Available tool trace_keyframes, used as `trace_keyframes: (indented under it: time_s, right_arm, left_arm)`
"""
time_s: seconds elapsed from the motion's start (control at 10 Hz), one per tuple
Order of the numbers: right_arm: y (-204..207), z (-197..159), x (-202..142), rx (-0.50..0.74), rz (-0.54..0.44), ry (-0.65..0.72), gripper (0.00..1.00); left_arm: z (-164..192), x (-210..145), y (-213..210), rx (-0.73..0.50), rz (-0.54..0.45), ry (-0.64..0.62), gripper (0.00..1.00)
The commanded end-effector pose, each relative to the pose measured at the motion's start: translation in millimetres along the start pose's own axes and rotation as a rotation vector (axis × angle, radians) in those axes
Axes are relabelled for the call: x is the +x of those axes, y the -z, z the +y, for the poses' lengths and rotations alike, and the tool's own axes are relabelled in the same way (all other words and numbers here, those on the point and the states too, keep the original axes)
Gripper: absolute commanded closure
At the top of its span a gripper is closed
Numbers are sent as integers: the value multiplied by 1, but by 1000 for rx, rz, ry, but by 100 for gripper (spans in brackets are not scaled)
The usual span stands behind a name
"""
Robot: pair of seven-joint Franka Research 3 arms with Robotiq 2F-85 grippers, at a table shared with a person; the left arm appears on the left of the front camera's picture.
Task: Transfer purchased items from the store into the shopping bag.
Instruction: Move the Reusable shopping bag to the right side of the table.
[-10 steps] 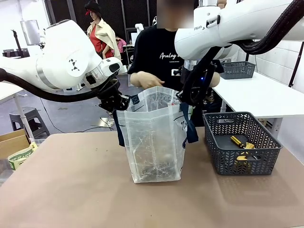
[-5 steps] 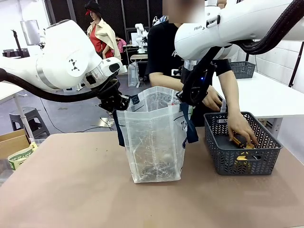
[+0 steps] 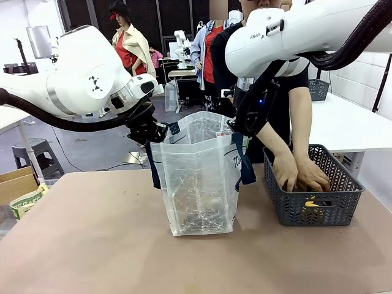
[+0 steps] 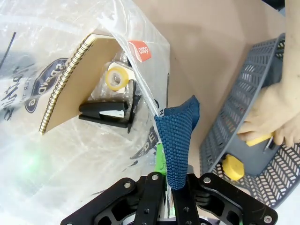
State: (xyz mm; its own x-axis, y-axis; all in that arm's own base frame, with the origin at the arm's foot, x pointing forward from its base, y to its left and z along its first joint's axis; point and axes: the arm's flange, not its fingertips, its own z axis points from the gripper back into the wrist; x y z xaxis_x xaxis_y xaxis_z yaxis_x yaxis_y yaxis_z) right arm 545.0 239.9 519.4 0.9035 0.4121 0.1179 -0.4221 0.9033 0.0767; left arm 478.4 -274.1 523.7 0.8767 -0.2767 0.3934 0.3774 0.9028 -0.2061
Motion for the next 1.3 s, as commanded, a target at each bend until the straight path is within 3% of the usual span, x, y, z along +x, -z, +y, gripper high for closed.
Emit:
trace_keyframes:
  time_s: [0.0, 1.2]
  right_arm:
    - [0, 0, 0, 0, 1, 0, 100]
    - [0, 0, 0, 0, 1, 0, 100]
  left_arm:
    - [1, 0, -1, 0, -3, -2, 100]
    - [1, 0, -1, 0, -3, -2, 100]
